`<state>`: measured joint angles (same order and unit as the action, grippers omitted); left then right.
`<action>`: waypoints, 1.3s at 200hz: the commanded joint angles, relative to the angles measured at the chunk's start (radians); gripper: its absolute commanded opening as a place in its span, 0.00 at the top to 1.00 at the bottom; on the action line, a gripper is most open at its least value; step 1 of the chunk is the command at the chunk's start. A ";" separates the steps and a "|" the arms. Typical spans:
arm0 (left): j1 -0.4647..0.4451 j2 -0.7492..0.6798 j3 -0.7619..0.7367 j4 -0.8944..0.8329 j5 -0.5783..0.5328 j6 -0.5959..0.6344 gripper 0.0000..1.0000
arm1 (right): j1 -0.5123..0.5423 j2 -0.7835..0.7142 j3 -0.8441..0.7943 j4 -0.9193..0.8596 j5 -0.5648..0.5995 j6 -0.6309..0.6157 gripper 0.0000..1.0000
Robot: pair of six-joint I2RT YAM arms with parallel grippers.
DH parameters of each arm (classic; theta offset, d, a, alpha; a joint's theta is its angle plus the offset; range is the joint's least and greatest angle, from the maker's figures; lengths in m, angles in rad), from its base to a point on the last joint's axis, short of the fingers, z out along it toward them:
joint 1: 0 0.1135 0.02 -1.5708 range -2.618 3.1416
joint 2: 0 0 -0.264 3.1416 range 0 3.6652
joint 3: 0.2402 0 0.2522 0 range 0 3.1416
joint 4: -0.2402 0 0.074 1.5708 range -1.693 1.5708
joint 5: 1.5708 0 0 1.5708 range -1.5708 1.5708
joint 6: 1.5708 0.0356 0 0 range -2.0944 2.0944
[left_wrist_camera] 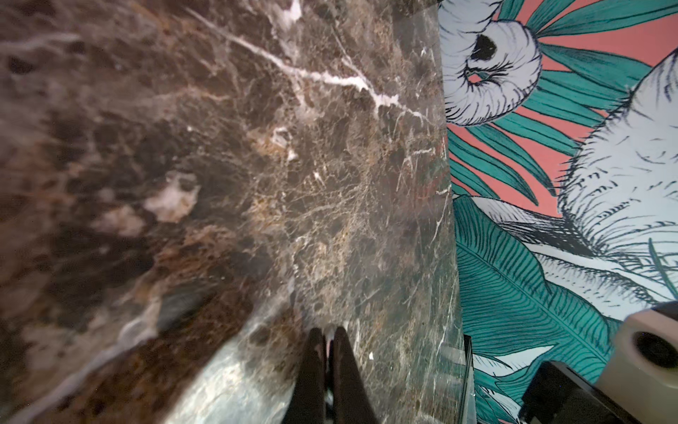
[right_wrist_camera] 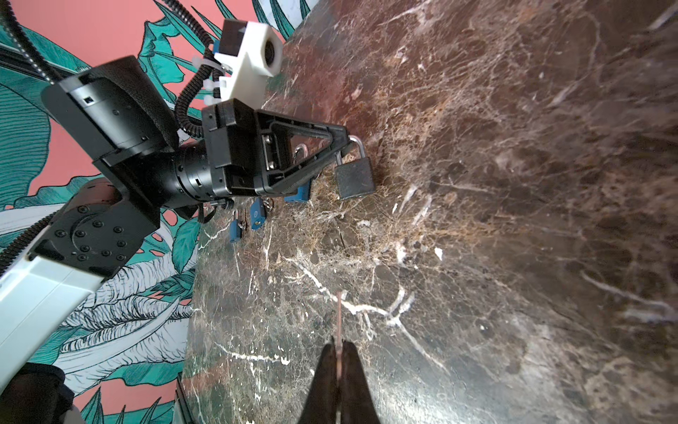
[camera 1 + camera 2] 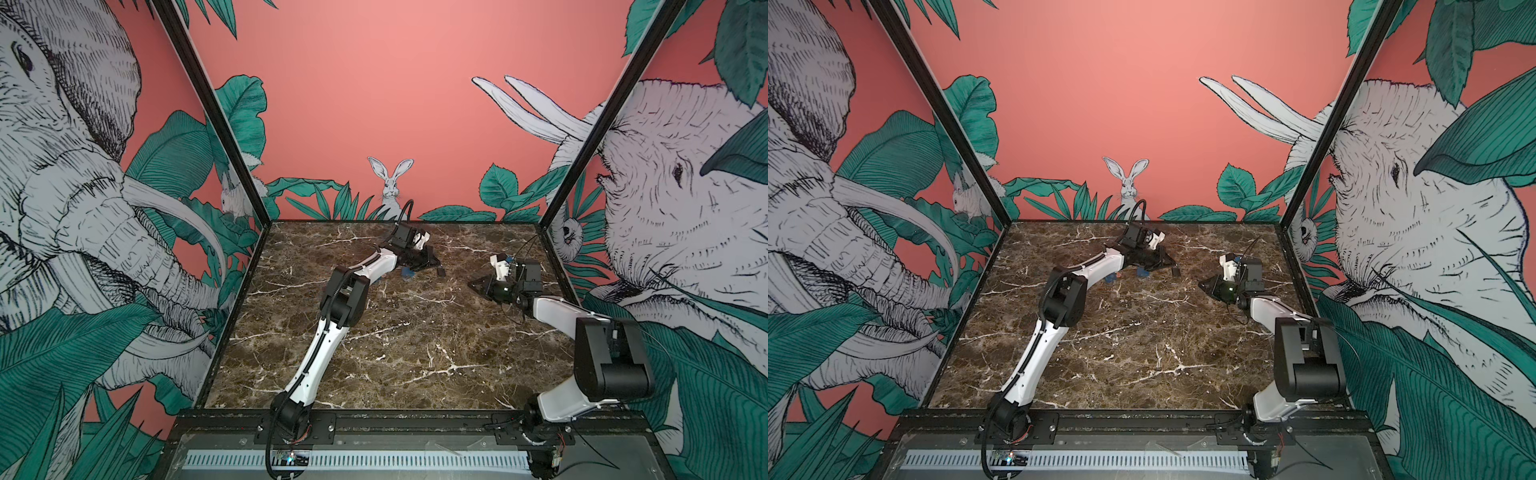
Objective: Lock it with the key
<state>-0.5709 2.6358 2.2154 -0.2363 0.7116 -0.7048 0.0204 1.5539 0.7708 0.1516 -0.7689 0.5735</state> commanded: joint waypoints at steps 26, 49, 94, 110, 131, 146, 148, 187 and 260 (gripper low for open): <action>-0.006 0.030 0.108 -0.073 -0.017 0.023 1.00 | -0.007 0.012 -0.023 0.035 -0.025 -0.015 1.00; -0.005 0.042 0.128 -0.089 -0.026 0.021 1.00 | -0.009 0.010 -0.030 0.040 -0.031 -0.013 1.00; -0.007 0.085 0.228 -0.208 -0.049 0.063 1.00 | -0.010 0.002 -0.044 0.048 -0.043 -0.007 1.00; -0.007 0.086 0.231 -0.212 -0.057 0.064 1.00 | -0.012 -0.001 -0.048 0.049 -0.044 -0.006 1.00; -0.007 0.091 0.234 -0.212 -0.060 0.063 1.00 | -0.013 -0.002 -0.054 0.055 -0.047 -0.005 1.00; -0.007 0.096 0.242 -0.209 -0.060 0.059 0.98 | -0.013 -0.003 -0.060 0.060 -0.047 -0.002 1.00; -0.007 0.098 0.243 -0.209 -0.059 0.060 0.97 | -0.013 -0.003 -0.060 0.060 -0.047 -0.002 1.00; -0.007 0.119 0.277 -0.210 -0.073 0.044 0.83 | -0.013 -0.010 -0.074 0.065 -0.050 0.000 1.00; -0.006 0.123 0.306 -0.210 -0.081 0.027 0.66 | -0.014 -0.015 -0.090 0.065 -0.049 0.002 1.00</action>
<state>-0.5735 2.7739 2.4886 -0.4263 0.6430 -0.6735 0.0120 1.5581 0.6910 0.1871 -0.8047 0.5758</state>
